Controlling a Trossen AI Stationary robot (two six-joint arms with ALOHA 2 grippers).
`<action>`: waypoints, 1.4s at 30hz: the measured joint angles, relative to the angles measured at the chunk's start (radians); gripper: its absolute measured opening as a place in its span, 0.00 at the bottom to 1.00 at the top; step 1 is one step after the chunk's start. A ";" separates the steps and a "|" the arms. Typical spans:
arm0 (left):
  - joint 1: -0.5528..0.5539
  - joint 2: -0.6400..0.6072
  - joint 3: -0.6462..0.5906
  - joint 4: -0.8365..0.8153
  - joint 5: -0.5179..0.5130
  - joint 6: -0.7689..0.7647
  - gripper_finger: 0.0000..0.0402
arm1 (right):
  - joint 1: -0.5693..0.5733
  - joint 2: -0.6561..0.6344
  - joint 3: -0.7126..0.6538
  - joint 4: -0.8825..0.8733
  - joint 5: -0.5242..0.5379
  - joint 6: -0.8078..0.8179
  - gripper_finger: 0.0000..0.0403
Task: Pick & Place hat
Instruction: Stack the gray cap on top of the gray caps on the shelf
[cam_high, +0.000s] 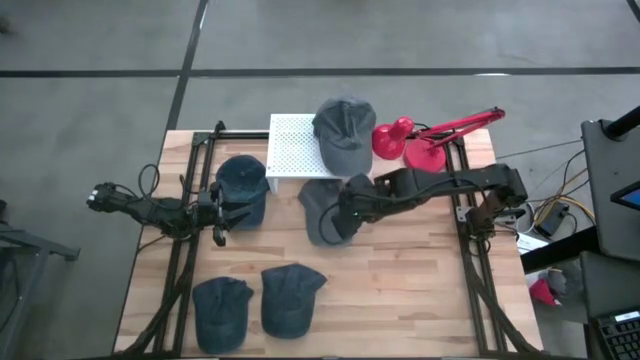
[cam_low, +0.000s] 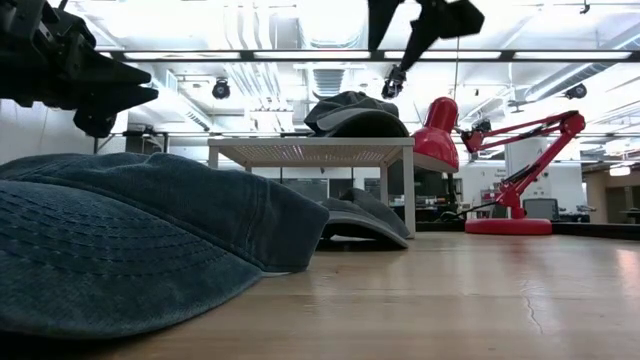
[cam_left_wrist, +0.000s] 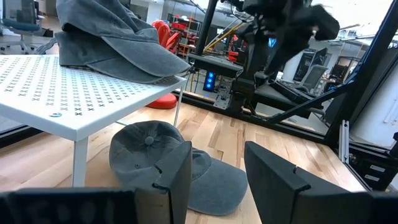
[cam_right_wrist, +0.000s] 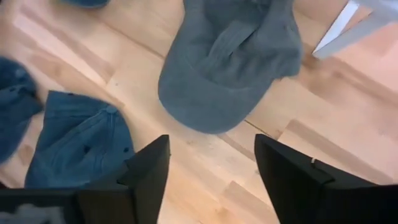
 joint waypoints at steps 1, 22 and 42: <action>0.000 0.000 0.000 0.000 0.000 0.000 0.37 | 0.000 0.000 -0.019 0.020 0.003 0.016 0.61; 0.000 0.000 0.001 -0.004 0.000 0.000 0.37 | -0.018 0.001 -0.351 0.522 0.089 0.163 0.70; 0.000 0.000 0.001 -0.004 0.000 0.000 0.37 | -0.103 0.076 -0.389 0.632 0.080 0.051 0.66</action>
